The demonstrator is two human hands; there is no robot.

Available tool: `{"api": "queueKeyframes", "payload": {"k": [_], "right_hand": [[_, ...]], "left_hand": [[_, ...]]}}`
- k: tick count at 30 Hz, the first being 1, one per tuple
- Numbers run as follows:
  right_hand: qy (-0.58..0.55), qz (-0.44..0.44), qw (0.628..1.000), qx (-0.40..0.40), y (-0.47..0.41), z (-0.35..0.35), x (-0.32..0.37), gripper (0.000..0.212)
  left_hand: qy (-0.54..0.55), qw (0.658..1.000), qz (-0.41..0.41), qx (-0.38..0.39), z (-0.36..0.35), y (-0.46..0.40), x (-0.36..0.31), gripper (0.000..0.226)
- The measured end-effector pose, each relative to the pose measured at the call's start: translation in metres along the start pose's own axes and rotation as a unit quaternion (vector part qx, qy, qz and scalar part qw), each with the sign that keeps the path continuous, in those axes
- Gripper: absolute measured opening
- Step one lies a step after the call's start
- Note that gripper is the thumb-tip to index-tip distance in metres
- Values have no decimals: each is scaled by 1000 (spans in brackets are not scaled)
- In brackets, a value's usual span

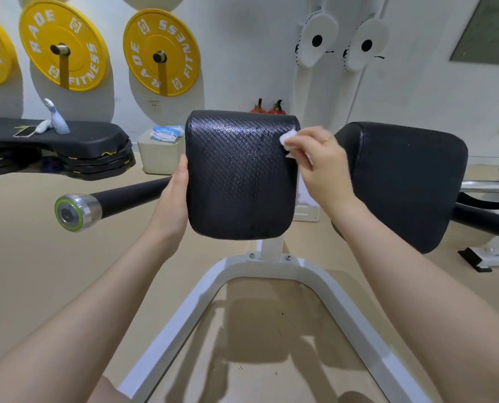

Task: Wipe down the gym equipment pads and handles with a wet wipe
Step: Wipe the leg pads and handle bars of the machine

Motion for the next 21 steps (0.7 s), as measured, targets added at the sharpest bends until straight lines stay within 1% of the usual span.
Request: {"api": "queueKeyframes", "payload": {"k": [2,4,5,6,7,9,10,11,12,14,16,18,19,21], "right_hand": [[-15,19,999,21,12,-16,7,13],[-40,30,997,58,41,-35,20,14],[-40,21,995,89,60,-46,26,18],[-55,23,993,106,79,-56,35,30],[-64,23,990,121,98,-66,45,36],[-45,12,989,142,122,-83,66,23],[-46,25,989,138,129,-88,78,23],[-43,32,991,119,133,-94,87,24],[-26,27,992,118,132,-101,97,25],[-52,-13,994,99,124,-110,112,23],[-70,-17,995,75,111,-109,130,20],[-55,-14,998,-5,101,-87,120,20],[-39,-37,998,-32,99,-76,105,20],[5,-85,995,-51,97,-52,72,19]], "left_hand": [[-2,1000,7,-12,3,0,4,41],[0,999,23,-36,6,2,14,52],[7,998,30,-46,6,6,19,50],[15,998,31,-53,5,11,23,43],[21,998,32,-57,3,18,26,38],[42,997,39,-56,1,28,33,39],[45,997,37,-53,1,31,36,41],[46,997,33,-48,2,32,39,42],[49,997,33,-40,5,32,42,44],[51,997,46,-24,8,32,48,49],[34,998,49,-13,9,30,49,51],[24,998,57,4,9,29,49,51],[26,998,63,12,9,29,49,51],[40,997,65,21,10,29,50,53]]}}
Point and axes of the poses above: each hand's wrist, its own y-axis away from the middle knuckle, its own z-axis out of the back of the hand, x = y × z, the point moved 8 cm from there along -y, towards the middle knuckle, and after that the axes turned 10 degrees about z, right-handed, at the moved point
